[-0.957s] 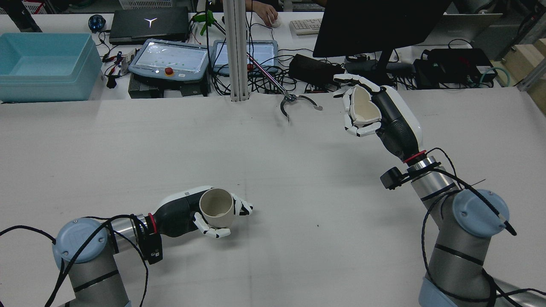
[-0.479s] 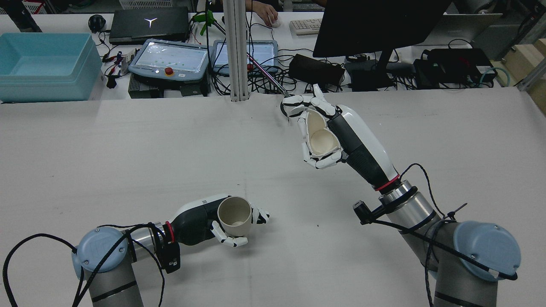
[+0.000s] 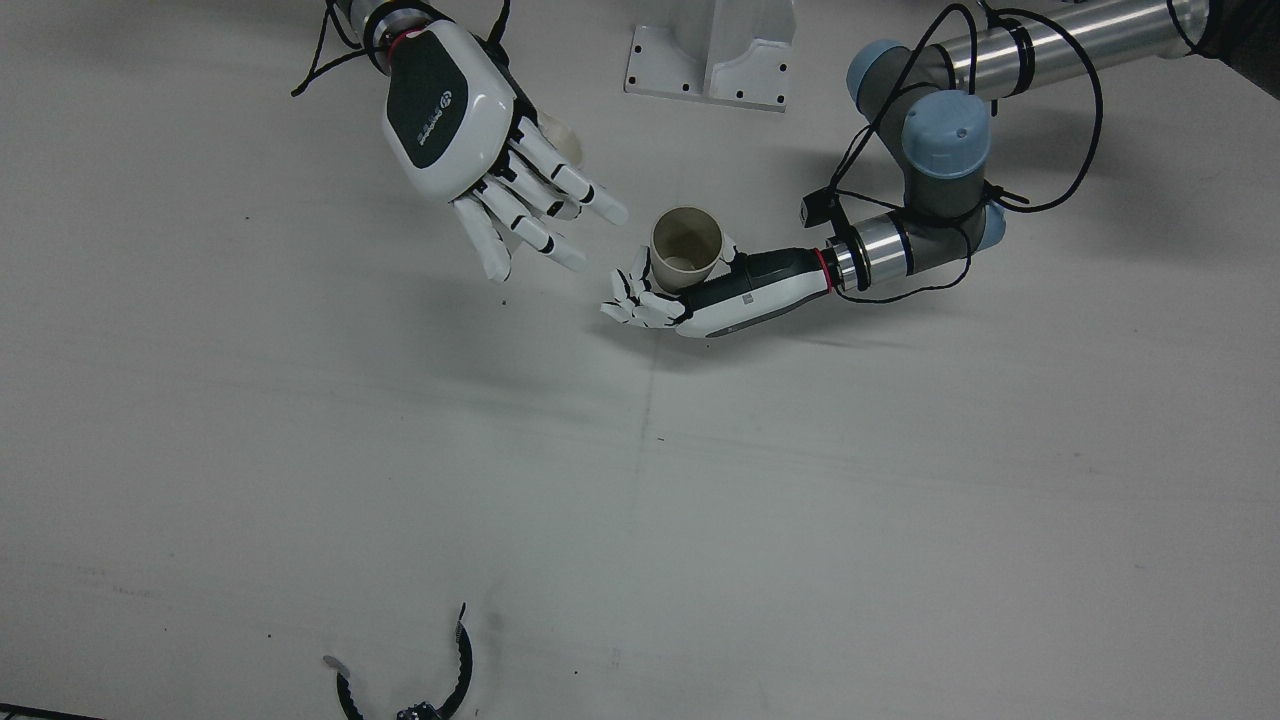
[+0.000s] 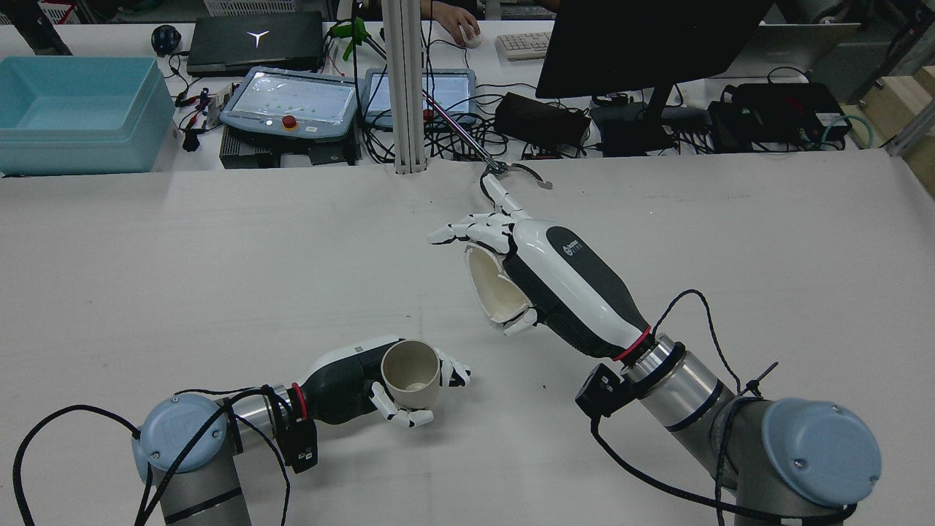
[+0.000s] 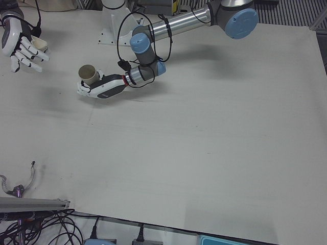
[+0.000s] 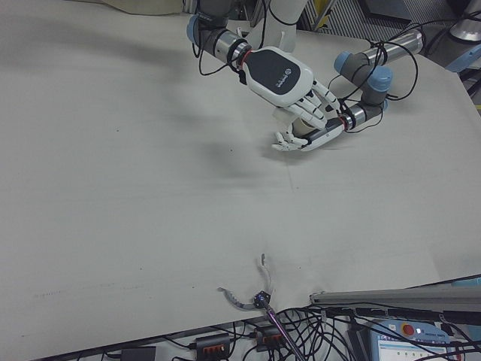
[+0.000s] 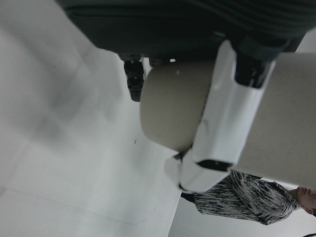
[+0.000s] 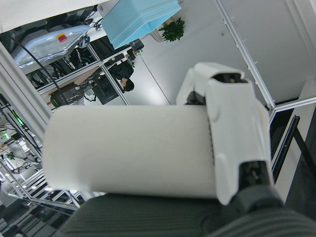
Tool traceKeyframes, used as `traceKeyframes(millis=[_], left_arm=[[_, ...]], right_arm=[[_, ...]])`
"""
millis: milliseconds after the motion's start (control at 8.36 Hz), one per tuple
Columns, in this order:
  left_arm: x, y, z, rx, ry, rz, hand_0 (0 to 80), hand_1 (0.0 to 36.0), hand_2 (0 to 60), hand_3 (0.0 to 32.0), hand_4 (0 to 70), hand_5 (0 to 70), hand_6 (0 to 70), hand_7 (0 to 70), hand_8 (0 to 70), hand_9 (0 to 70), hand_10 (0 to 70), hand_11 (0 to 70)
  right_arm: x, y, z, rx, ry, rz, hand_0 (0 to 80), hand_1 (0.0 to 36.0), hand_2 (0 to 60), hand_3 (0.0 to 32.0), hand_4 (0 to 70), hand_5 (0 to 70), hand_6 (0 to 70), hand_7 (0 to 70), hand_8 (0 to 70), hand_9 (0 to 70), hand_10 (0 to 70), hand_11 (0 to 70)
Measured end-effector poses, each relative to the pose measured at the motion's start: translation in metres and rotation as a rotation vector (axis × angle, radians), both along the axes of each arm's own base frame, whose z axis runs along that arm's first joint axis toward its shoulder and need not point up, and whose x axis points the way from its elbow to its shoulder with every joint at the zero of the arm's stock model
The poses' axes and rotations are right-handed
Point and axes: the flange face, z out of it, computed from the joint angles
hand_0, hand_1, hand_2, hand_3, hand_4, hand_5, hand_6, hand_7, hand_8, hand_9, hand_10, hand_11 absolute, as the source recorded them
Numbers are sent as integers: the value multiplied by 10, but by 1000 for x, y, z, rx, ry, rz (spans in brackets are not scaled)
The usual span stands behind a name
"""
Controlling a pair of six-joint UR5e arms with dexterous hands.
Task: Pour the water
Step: 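Tilt the right hand's cup down over the left hand's cup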
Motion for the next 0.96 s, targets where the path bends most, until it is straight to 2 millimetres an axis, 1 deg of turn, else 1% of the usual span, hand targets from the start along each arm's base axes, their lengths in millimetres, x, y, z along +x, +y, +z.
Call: traceKeyframes(millis=[120,239,359,479,598,718,838,957], left_arm=[[3,2,-4,2,6,3,800,360,600,0,700,700,300,343,158,188,109,195],[6,4,-7,4,10,7,800,360,600,0,700,700,300,342,160,190,110,196],[8,6,-9,6,13,10,800,360,600,0,700,700,302,343,163,193,112,200],[8,6,-10,7,16,11,800,360,600,0,700,700,303,343,162,192,111,197],[9,6,-11,8,18,11,800,360,600,0,700,700,303,343,161,191,110,196],[9,6,-13,10,21,12,800,360,600,0,700,700,305,344,162,192,110,196],[10,6,-14,10,22,12,800,360,600,0,700,700,304,342,161,190,110,197],[10,6,-14,10,21,12,800,360,600,0,700,700,301,341,160,189,109,195]], right_arm=[[-12,7,-11,44,62,15,614,360,600,0,145,195,501,570,180,214,0,0],[-23,17,-21,84,120,33,605,360,600,2,64,191,457,522,162,193,0,0],[-34,28,-25,115,184,54,610,360,600,58,0,191,412,443,151,178,0,0],[-40,35,-26,134,248,75,619,360,600,92,0,182,380,400,128,149,0,0],[-43,39,-25,140,307,89,620,360,600,98,0,182,373,391,129,150,0,0],[-43,41,-24,139,349,94,619,360,600,92,0,184,382,400,138,165,0,0],[-42,42,-24,135,373,96,615,360,600,86,0,182,386,412,135,161,0,0],[-42,42,-24,133,385,97,614,360,600,72,0,181,394,428,139,167,0,0]])
